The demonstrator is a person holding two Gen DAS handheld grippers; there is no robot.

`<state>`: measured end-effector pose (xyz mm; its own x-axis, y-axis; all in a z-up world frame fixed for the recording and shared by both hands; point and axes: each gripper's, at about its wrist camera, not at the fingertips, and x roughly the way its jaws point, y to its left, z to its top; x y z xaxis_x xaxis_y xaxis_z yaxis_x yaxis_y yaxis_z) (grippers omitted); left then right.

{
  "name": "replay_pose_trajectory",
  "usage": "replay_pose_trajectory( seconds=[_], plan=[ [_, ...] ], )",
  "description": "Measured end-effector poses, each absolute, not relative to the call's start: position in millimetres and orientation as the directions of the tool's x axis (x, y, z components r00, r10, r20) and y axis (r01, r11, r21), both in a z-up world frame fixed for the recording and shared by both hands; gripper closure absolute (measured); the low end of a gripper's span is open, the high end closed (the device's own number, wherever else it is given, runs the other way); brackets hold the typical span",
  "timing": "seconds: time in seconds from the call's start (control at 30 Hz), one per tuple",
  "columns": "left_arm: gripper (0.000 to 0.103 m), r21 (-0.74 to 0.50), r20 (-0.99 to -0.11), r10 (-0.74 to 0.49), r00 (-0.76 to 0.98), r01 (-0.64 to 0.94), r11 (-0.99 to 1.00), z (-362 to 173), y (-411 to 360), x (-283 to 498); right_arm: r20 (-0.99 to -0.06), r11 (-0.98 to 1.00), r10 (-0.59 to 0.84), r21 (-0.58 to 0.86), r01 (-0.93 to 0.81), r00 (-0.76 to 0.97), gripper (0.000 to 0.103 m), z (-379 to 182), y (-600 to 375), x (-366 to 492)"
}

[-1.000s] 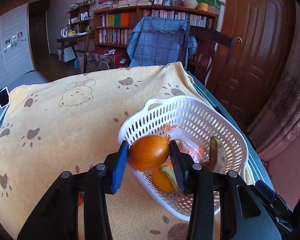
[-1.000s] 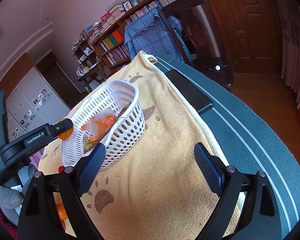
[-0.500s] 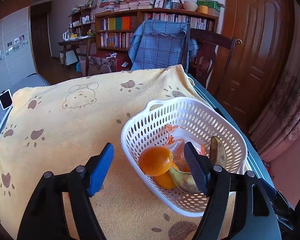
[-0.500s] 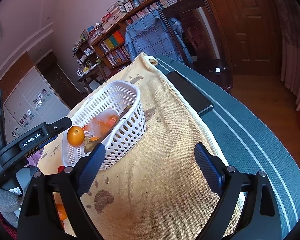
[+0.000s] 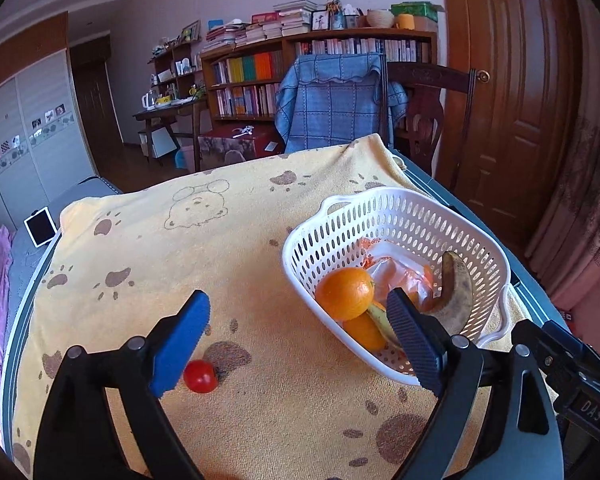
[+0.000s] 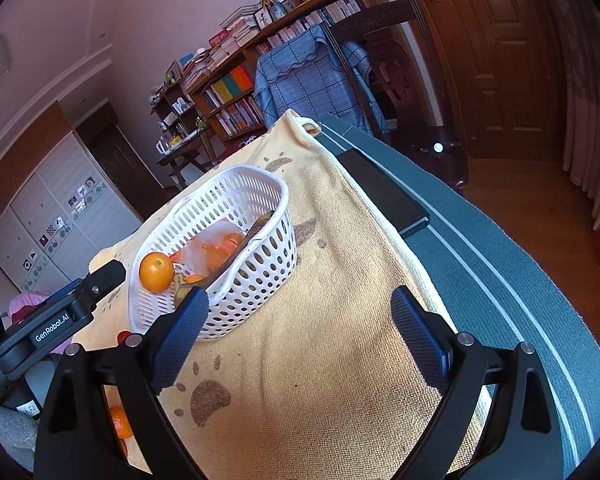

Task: Organize fruits
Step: 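Withdraw the left gripper from the basket back toward the remaining fruit, then lower the left gripper onto a small tangerine and grasp it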

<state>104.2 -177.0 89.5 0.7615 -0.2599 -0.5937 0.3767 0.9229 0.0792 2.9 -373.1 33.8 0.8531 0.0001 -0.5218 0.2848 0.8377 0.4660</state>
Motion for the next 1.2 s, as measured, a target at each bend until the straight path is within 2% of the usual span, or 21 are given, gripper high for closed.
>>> replay_pose_trajectory(
  seconds=[0.33, 0.67, 0.9, 1.2],
  plan=[
    [0.014, 0.092, -0.591, -0.218, 0.776, 0.334, 0.938, 87.7, -154.7, 92.7, -0.482, 0.869, -0.032, 0.419, 0.262, 0.876, 0.009, 43.1, -361.8, -5.5],
    [0.014, 0.134, -0.577, -0.161, 0.801, 0.287, 0.949, 86.6, -137.3, 80.5, -0.403, 0.906, -0.065, 0.359, 0.223, 0.913, 0.006, 54.1, -346.4, -13.4],
    [0.014, 0.141, -0.578, -0.134, 0.805, 0.261, 0.955, 84.0, -125.7, 73.0, -0.426, 0.919, -0.052, 0.333, 0.211, 0.903, 0.006, 53.7, -343.4, -7.7],
    [0.014, 0.167, -0.568, -0.097, 0.817, 0.23, 0.959, 81.6, -113.2, 63.5, -0.413, 0.938, -0.048, 0.293, 0.183, 0.909, 0.006, 55.1, -331.7, -10.1]
  ],
)
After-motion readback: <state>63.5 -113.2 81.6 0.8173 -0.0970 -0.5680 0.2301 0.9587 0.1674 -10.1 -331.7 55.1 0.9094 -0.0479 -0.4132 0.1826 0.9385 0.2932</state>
